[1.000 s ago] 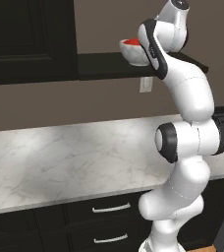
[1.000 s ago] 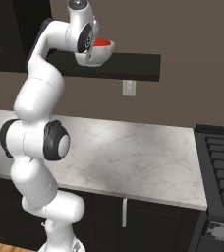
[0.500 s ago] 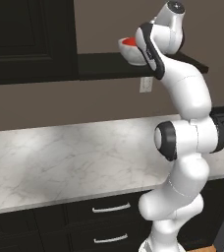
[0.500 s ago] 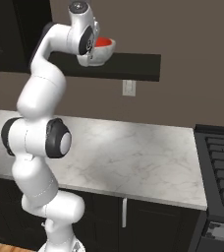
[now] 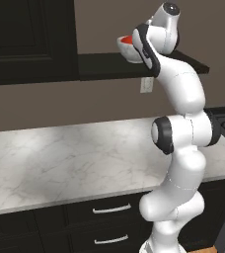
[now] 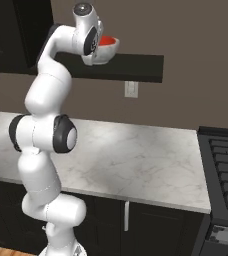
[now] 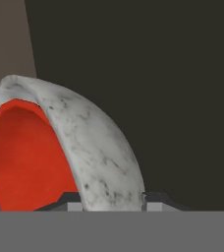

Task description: Pick up the bowls on the counter and stack them on top of one another in the open cabinet. Place the smaller bowl on top of the larger bowl.

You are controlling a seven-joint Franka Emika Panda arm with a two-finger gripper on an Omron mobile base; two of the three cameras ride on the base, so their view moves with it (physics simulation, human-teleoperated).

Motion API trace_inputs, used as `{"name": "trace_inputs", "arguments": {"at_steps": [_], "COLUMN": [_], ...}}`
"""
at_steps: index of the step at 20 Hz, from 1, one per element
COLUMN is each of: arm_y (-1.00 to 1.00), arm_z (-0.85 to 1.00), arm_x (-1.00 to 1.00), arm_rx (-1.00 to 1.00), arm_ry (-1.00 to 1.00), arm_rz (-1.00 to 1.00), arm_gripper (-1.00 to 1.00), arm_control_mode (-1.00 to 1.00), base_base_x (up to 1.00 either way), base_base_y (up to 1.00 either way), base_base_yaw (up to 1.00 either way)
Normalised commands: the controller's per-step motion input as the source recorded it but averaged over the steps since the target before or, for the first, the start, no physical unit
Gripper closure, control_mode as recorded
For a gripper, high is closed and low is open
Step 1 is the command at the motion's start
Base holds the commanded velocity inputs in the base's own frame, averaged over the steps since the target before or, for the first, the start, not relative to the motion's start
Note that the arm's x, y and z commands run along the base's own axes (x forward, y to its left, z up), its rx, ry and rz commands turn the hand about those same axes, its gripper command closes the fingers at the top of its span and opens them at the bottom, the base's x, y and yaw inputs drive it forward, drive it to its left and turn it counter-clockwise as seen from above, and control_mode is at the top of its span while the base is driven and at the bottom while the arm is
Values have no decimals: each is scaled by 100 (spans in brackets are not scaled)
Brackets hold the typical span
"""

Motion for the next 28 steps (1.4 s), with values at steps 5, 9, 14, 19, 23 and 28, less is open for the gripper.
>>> {"name": "trace_inputs", "arguments": {"at_steps": [5, 9, 14, 19, 23, 28], "arm_y": [0, 0, 0, 0, 0, 0], "arm_z": [0, 0, 0, 0, 0, 16], "arm_x": [20, 14, 11, 7, 2, -16], "arm_rx": [0, 0, 0, 0, 0, 0], "arm_ry": [0, 0, 0, -1, 0, -7], "arm_rz": [0, 0, 0, 0, 0, 0], "arm_gripper": [100, 100, 100, -100, -100, -100], "arm_control_mode": [-100, -100, -100, -100, -100, -100], "base_base_x": [0, 0, 0, 0, 0, 0], "base_base_y": [0, 0, 0, 0, 0, 0], "base_base_yaw": [0, 0, 0, 0, 0, 0]}}
